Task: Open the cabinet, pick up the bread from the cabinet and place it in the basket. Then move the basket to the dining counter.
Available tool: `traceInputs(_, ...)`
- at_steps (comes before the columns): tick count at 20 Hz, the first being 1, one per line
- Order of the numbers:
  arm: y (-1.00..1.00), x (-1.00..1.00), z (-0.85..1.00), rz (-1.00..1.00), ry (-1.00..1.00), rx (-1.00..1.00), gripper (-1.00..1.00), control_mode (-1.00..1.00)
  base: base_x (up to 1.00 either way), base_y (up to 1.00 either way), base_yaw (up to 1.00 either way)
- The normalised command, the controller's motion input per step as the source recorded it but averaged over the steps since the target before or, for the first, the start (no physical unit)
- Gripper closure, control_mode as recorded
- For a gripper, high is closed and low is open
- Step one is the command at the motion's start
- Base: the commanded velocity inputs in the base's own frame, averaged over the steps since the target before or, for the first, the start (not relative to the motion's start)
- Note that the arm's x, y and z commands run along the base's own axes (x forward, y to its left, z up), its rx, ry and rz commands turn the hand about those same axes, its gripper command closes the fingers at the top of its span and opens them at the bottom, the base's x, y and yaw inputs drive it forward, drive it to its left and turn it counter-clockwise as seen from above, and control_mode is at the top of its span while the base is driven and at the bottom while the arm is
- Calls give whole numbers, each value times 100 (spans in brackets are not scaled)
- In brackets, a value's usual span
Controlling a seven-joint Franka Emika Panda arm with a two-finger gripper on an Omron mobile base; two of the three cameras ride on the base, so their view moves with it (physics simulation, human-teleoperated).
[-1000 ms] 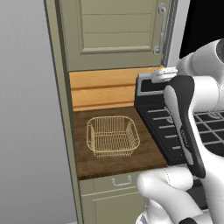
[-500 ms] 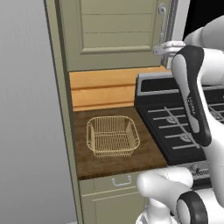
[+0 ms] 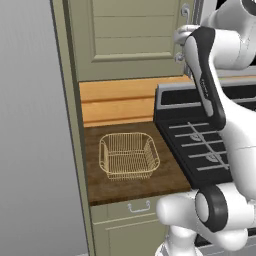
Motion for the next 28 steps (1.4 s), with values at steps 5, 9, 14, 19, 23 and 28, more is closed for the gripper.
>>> traceInputs(5,-47,50,-3,2,0,0,-100,-100,0,0,0)
traceInputs(9,-6,26,-14,4,-3,0,-100,-100,0,0,0)
traceInputs(14,1,37,-30,1,-10,0,-100,-100,0,0,0)
traceInputs(19,1,45,-28,0,-10,0,-100,-100,0,0,0)
traceInputs(23,12,67,-9,0,0,0,-100,-100,0,0,0)
traceInputs(28,4,57,0,0,11,0,-100,-100,0,0,0)
